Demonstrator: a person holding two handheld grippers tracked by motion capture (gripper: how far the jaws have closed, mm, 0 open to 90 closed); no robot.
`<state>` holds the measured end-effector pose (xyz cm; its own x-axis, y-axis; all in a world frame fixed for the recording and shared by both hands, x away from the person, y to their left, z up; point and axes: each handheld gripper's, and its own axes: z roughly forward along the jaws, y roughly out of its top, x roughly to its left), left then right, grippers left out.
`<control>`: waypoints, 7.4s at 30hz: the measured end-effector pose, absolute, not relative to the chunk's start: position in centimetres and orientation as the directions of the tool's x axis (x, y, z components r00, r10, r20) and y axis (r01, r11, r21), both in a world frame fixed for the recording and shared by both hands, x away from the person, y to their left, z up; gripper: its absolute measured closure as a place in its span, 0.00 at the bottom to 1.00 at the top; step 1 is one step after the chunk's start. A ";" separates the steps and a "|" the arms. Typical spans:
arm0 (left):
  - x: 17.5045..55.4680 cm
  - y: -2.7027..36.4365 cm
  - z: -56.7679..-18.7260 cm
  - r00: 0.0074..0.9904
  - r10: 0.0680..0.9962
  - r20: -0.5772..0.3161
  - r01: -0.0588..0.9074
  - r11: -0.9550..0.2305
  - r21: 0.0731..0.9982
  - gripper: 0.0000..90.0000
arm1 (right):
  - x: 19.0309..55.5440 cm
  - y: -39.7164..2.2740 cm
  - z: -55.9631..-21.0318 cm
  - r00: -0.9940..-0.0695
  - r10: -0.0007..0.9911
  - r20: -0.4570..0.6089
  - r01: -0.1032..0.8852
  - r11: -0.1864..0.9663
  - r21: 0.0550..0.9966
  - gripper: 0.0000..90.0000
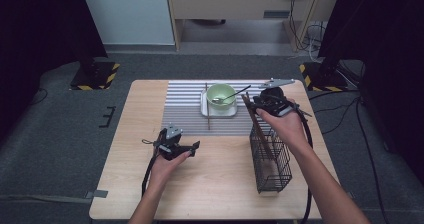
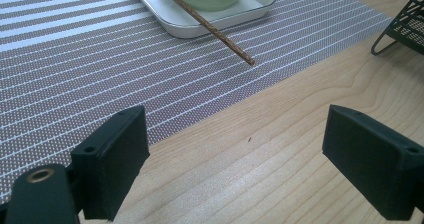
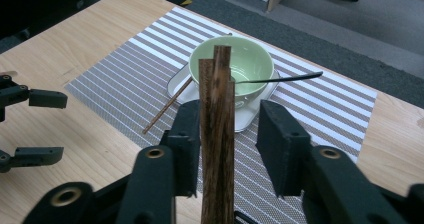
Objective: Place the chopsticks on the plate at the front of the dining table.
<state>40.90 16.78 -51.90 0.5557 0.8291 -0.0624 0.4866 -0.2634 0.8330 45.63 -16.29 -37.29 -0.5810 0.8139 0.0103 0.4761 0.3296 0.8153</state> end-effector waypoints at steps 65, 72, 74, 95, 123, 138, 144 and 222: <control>40.7 14.1 -47.5 0.570 0.817 -0.082 0.452 -0.228 0.862 0.15 | 44.2 -18.7 -25.6 -0.689 0.722 0.060 0.312 0.220 0.924 0.94; 40.6 13.7 -46.8 0.574 0.817 -0.063 0.433 -0.237 0.870 0.15 | 44.2 -18.0 -24.7 -0.702 0.709 0.067 0.303 0.212 0.929 0.94; 40.6 13.5 -46.7 0.574 0.816 -0.061 0.425 -0.233 0.875 0.15 | 44.3 -17.5 -24.9 -0.706 0.705 0.069 0.298 0.208 0.932 0.94; 40.7 10.8 -46.7 0.641 0.764 -0.079 0.387 -0.233 0.892 0.22 | 46.5 -12.6 -30.7 -0.703 0.695 0.147 0.333 0.140 0.933 0.94; 41.1 6.7 -47.3 0.722 0.686 -0.090 0.348 -0.248 0.904 0.78 | 46.5 -12.0 -31.3 -0.688 0.697 0.203 0.353 0.077 0.933 0.94; 41.0 7.4 -47.6 0.695 0.710 -0.111 0.370 -0.221 0.902 0.95 | 46.5 -12.3 -31.2 -0.689 0.694 0.211 0.364 0.078 0.928 0.93; 40.7 8.4 -47.4 0.677 0.732 -0.074 0.358 -0.240 0.903 0.96 | 46.4 -12.6 -31.1 -0.685 0.699 0.203 0.366 0.090 0.926 0.92; 40.3 14.1 -47.8 0.526 0.850 -0.032 0.392 -0.208 0.896 0.96 | 45.8 -29.4 -43.2 -0.402 0.915 0.047 0.459 0.157 0.874 0.29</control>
<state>40.28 14.14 -47.80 0.5256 0.8501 -0.0324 0.3919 -0.2081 0.8961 45.82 -29.38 -43.25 -0.4017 0.9146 0.0468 0.4594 0.1571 0.8742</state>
